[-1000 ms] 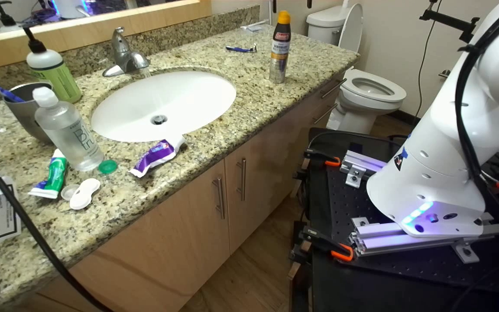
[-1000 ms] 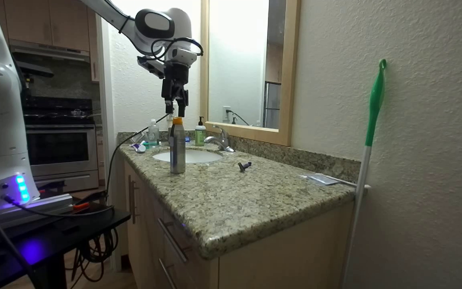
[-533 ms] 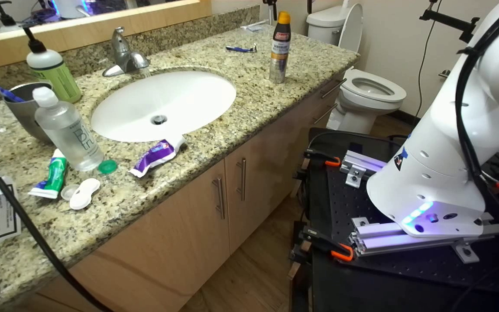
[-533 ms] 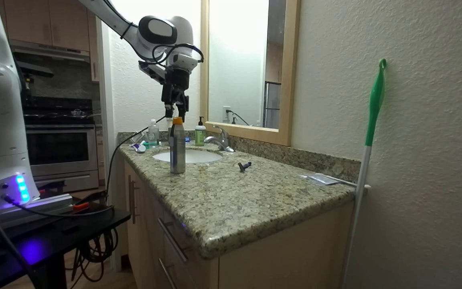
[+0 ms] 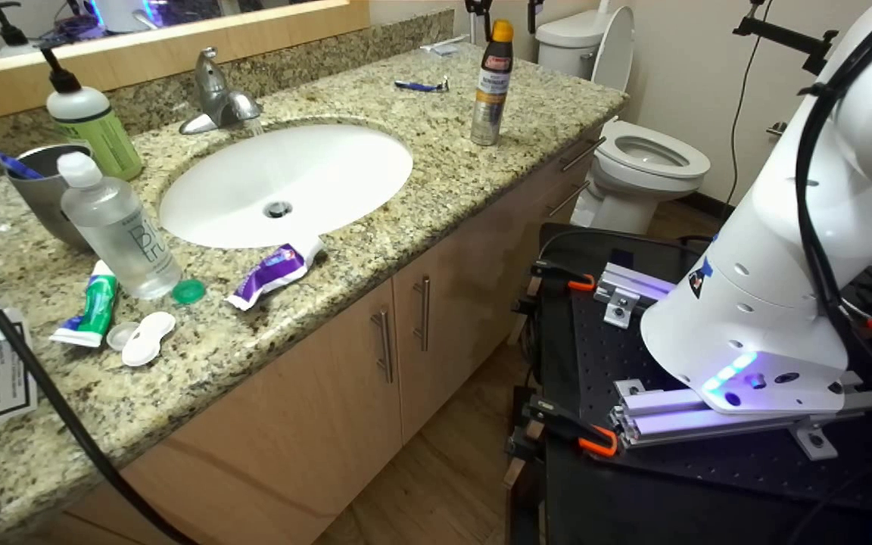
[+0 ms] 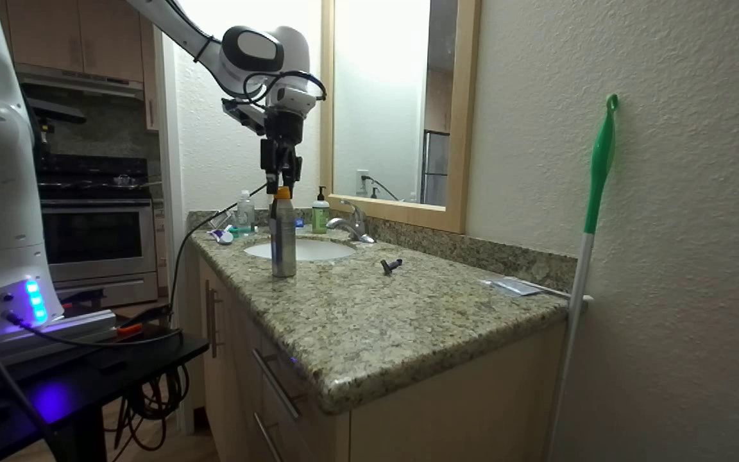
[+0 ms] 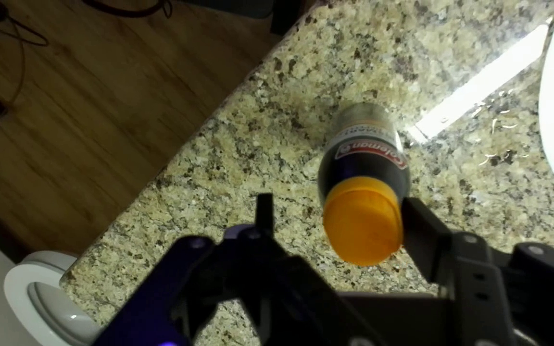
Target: Move the bottle with the yellow lid to the upper right corner of the counter
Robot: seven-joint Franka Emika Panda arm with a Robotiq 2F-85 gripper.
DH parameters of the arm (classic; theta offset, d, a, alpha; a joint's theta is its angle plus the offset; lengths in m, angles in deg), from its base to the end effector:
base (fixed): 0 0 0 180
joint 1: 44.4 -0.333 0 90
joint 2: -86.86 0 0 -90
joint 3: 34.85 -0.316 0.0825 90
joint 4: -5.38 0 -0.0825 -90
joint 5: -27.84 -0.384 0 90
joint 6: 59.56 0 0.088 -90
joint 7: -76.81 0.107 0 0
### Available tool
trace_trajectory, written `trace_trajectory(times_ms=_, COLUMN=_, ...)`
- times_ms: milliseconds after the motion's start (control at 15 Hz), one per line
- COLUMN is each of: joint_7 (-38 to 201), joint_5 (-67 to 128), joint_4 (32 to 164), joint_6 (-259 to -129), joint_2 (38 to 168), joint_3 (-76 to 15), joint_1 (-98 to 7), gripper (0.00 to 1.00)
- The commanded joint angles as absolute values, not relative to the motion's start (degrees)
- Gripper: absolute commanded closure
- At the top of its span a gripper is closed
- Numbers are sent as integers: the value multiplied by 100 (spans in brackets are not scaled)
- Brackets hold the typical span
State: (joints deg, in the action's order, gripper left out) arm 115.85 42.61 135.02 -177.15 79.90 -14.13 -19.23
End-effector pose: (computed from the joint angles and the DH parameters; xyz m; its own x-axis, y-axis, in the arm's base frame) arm 0.3307 -0.3634 0.4014 0.2244 -0.9741 0.0274 -0.9562 -0.2147 0.1991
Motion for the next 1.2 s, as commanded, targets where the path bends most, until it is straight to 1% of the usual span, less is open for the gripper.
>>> trace_trajectory(times_ms=0, joint_7=11452, joint_5=4056, joint_4=13423, joint_6=-17630, joint_2=8051, joint_3=-1342, joint_1=-1920, gripper=62)
trace_trajectory(times_ms=67, joint_7=11448, joint_5=4016, joint_4=13421, joint_6=-17625, joint_2=8060, joint_3=-1330, joint_1=-1917, gripper=68)
trace_trajectory(times_ms=133, joint_7=11450, joint_5=3995, joint_4=13427, joint_6=-17627, joint_2=8058, joint_3=-1321, joint_1=-1915, gripper=76)
trace_trajectory(times_ms=267, joint_7=11471, joint_5=3926, joint_4=13397, joint_6=-17624, joint_2=8056, joint_3=-1307, joint_1=-1912, gripper=86)
trace_trajectory(times_ms=333, joint_7=11476, joint_5=3897, joint_4=13400, joint_6=-17634, joint_2=8056, joint_3=-1296, joint_1=-1910, gripper=87)
trace_trajectory(times_ms=733, joint_7=11364, joint_5=3590, joint_4=13141, joint_6=-17483, joint_2=7963, joint_3=-1209, joint_1=-1886, gripper=87)
trace_trajectory(times_ms=867, joint_7=11273, joint_5=3570, joint_4=12744, joint_6=-17268, joint_2=7858, joint_3=-1150, joint_1=-1830, gripper=87)
trace_trajectory(times_ms=1133, joint_7=11105, joint_5=3623, joint_4=11280, joint_6=-16593, joint_2=8169, joint_3=-952, joint_1=-1706, gripper=87)
